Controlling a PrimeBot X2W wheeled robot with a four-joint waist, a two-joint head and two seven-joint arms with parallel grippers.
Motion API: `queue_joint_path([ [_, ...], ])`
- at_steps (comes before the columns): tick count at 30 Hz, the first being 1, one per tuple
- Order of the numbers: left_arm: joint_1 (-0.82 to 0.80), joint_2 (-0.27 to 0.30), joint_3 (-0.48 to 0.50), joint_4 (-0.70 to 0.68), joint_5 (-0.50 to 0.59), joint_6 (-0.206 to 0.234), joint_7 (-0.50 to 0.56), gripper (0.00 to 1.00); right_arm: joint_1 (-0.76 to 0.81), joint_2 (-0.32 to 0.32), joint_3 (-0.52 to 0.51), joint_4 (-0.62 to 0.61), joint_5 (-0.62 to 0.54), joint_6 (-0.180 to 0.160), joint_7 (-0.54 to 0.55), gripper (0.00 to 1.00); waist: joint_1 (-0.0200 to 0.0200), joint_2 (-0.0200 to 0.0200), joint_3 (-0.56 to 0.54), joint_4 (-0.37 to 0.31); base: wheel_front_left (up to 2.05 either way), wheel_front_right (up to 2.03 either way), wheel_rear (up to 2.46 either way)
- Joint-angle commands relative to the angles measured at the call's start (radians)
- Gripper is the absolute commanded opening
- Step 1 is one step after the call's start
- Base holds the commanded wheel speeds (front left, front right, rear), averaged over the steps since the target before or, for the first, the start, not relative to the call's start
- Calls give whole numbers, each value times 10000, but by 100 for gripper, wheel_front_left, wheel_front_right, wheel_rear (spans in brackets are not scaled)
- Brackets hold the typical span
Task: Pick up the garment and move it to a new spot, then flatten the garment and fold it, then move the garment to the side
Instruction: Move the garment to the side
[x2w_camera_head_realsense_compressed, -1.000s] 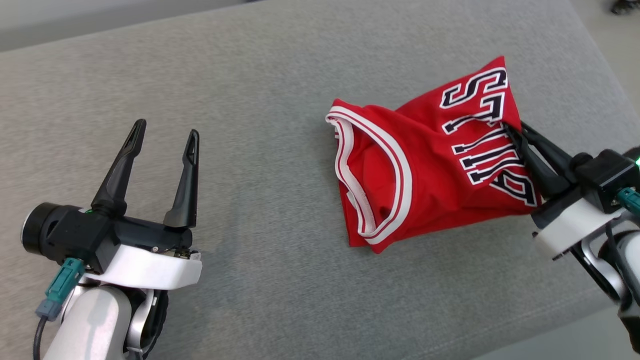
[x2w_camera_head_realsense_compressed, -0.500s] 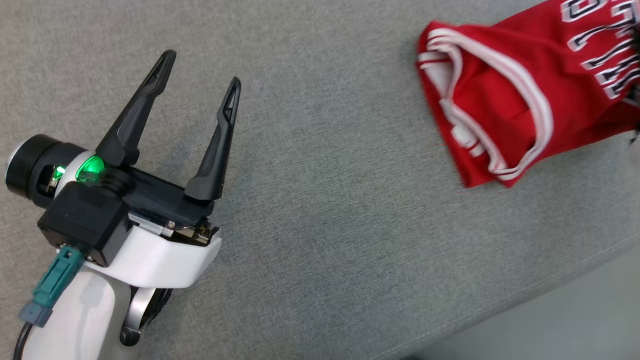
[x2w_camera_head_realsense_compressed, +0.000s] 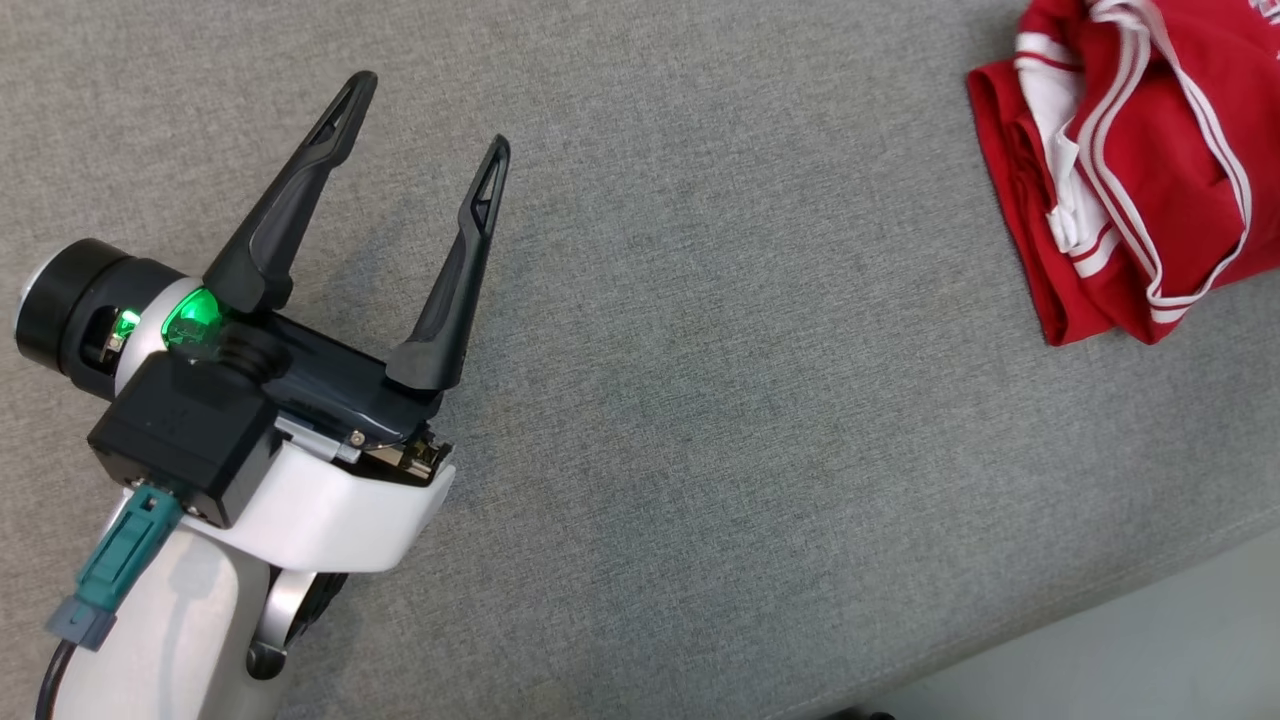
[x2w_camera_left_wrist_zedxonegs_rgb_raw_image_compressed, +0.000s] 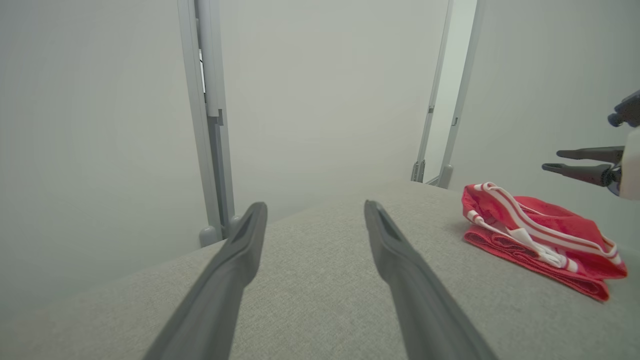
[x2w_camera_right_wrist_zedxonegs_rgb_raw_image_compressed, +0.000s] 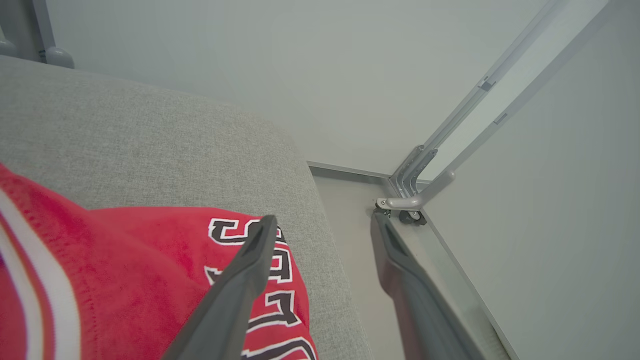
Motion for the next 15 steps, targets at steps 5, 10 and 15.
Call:
queue_joint_path([
  [5, 350, -46, 47, 449, -159, 124, -241, 100, 807, 388, -1138, -1006, 161, -23, -48, 100, 0, 0, -711, 5, 0, 0, 0],
  [10, 775, -104, 135, 881, -304, 315, -421, 100, 1694, 1030, -1853, -2162, 271, -17, -49, 100, 0, 0, -1390, 107, 0, 0, 0],
  [15, 1453, -205, 325, 1384, -575, 578, -717, 100, 3084, 1932, -2030, -3605, 133, -17, -38, 100, 0, 0, -2289, 395, 0, 0, 0],
])
